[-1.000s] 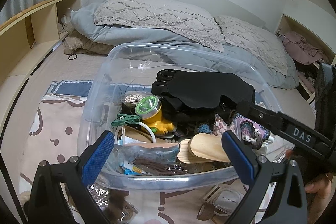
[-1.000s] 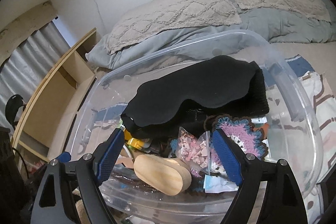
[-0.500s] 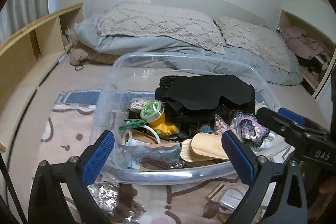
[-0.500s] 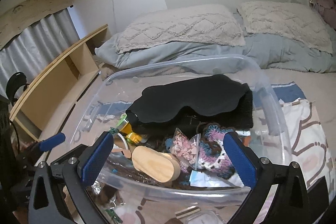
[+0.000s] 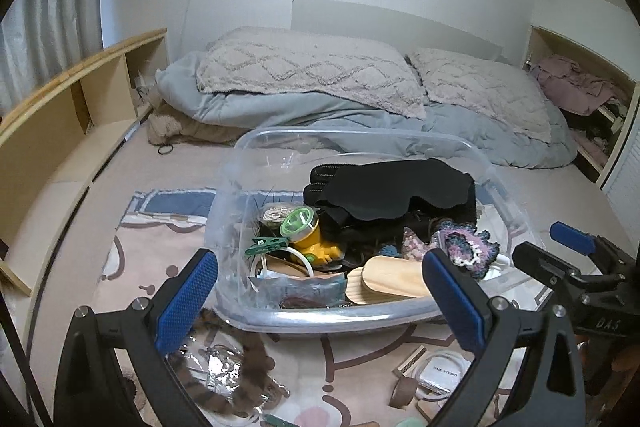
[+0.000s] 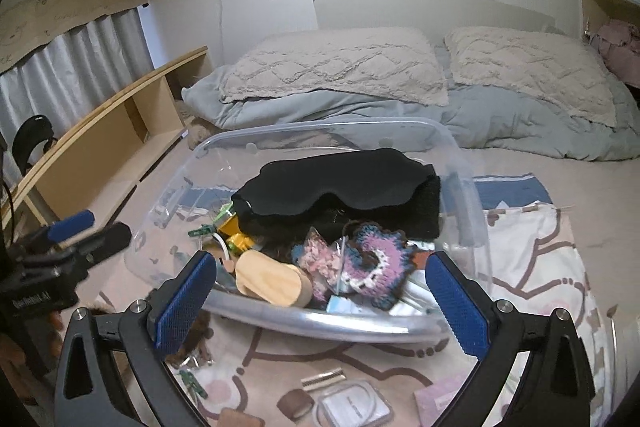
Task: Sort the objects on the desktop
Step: 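Raise both open grippers out of the clear plastic box, then move the right tool toward the purple card while the left tool returns to the bedspread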
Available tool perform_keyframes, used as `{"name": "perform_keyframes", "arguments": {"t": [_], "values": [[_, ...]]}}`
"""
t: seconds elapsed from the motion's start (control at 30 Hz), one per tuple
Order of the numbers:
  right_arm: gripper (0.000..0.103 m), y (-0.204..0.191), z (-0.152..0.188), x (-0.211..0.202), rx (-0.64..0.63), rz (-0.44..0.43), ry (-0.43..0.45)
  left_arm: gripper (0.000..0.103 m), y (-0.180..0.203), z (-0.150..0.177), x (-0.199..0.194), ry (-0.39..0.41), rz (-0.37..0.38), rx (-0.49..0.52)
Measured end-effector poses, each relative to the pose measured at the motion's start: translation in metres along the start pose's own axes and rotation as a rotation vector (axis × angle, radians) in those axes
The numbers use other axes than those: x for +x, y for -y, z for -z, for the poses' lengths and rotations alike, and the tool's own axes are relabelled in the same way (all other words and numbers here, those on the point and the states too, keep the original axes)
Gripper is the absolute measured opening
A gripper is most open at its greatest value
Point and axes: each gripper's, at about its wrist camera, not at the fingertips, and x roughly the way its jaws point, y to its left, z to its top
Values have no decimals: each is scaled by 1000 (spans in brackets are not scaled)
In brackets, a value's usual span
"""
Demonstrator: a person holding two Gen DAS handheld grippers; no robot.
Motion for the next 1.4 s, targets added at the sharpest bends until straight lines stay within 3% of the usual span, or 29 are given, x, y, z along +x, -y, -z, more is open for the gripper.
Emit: {"name": "perform_keyframes", "arguments": {"t": [0.23, 0.7, 1.1, 1.2, 1.4], "values": [[103, 4, 9, -30, -35, 42, 53, 103, 11, 7, -29, 34, -14, 40], [103, 18, 33, -83, -36, 33, 135, 103, 12, 33, -67, 67, -21, 27], [103, 17, 56, -104, -99, 26, 164, 103, 11, 58, -90, 104, -10, 14], [103, 14, 61, -107, -119, 29, 171, 103, 8, 65, -95, 141, -38, -21], [103, 15, 64, -110, -106, 32, 190, 103, 8, 72, -94, 121, -37, -23]]}}
